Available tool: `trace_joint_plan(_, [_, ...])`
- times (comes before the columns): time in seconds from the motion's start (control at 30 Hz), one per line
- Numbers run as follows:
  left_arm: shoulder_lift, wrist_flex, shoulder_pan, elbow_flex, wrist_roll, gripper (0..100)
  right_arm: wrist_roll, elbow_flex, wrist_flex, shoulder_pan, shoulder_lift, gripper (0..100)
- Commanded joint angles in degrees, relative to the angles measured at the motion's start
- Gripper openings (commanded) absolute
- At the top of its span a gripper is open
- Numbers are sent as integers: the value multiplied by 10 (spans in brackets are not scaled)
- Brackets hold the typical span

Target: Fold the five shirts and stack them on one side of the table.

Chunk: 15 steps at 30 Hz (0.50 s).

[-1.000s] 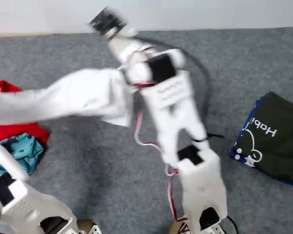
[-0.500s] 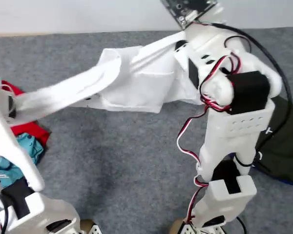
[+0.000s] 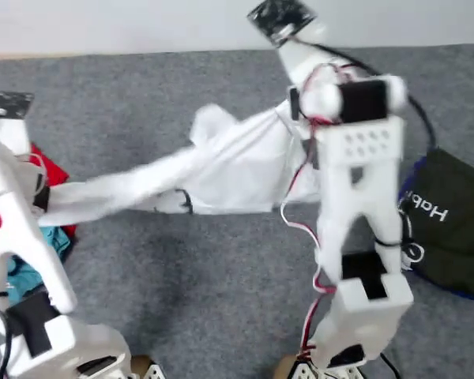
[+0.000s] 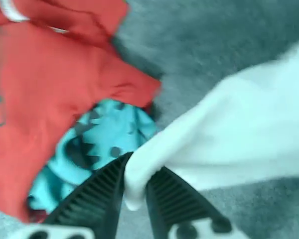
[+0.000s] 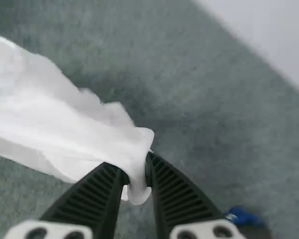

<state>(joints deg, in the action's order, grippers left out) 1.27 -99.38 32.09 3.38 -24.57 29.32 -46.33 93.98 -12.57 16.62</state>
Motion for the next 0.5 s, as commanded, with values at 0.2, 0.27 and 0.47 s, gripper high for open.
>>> trace_joint_plan(0.2, [61, 3, 3, -2, -5, 5, -38, 6, -87, 0, 135, 210])
trace_joint_plan(0.27, [61, 3, 6, -1, -6, 5, -54, -21, -44, -1, 124, 229])
trace_joint_plan(0.47, [61, 19, 7, -1, -5, 5, -17, -91, 94, -22, 90, 227])
